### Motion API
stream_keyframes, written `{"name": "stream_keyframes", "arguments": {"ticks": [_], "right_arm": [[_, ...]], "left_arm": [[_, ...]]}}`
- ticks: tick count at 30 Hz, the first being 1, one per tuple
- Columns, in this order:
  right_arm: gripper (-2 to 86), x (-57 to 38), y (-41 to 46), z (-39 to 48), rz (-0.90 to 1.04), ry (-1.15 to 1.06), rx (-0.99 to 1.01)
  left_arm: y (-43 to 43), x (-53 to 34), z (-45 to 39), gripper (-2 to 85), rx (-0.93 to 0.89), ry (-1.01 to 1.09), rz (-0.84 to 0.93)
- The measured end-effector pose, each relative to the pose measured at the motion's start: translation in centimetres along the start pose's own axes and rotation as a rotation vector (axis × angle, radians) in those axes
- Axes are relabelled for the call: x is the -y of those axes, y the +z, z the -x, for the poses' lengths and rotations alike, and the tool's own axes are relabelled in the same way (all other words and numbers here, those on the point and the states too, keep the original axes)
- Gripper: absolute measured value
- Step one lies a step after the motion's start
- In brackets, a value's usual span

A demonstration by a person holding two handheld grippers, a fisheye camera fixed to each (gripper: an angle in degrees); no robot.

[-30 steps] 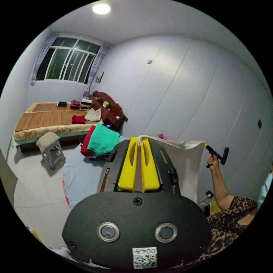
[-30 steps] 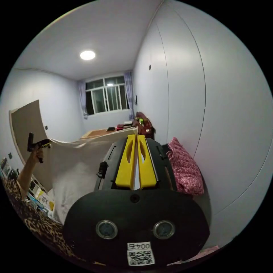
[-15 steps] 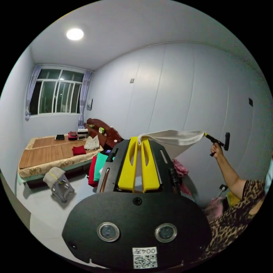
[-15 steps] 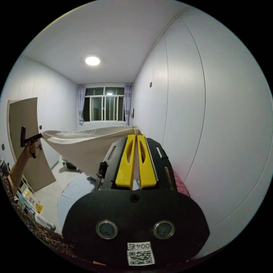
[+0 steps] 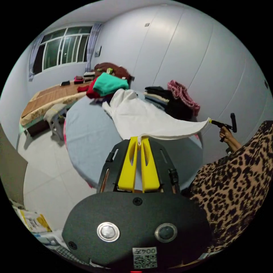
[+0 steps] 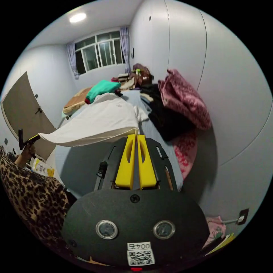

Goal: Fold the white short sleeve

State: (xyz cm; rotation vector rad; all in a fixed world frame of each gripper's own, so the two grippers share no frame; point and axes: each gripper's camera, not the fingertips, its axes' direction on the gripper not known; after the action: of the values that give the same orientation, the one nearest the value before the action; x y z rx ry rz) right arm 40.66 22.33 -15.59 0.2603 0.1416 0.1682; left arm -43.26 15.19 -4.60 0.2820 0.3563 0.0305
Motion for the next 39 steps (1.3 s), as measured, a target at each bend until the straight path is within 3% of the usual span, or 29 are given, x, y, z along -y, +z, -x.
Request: {"name": "stream_keyframes", "arguments": {"ticks": [3, 16, 29, 39], "right_arm": [[-0.5, -2.4, 2.9, 0.1, 0.081, -0.036, -0.014], [-0.5, -7.3, 5.8, -2.3, 0.125, -0.036, 0.088], [-0.6, -13.9, 8.1, 1.2, 0.222, -0.031, -0.012], [-0.4, -15.8, 15.4, 1.8, 0.351, -0.061, -0.037]], "left_arm": [[2.4, -2.2, -1.5, 1.1, 0.03, 0.008, 0.092], [3.5, -5.0, -5.5, 1.1, 0.157, 0.039, 0.108], [7.3, -10.2, -5.1, 0.9, 0.099, 0.084, 0.191], [14.0, -10.6, -4.4, 0.9, 0.145, 0.045, 0.287]]}}
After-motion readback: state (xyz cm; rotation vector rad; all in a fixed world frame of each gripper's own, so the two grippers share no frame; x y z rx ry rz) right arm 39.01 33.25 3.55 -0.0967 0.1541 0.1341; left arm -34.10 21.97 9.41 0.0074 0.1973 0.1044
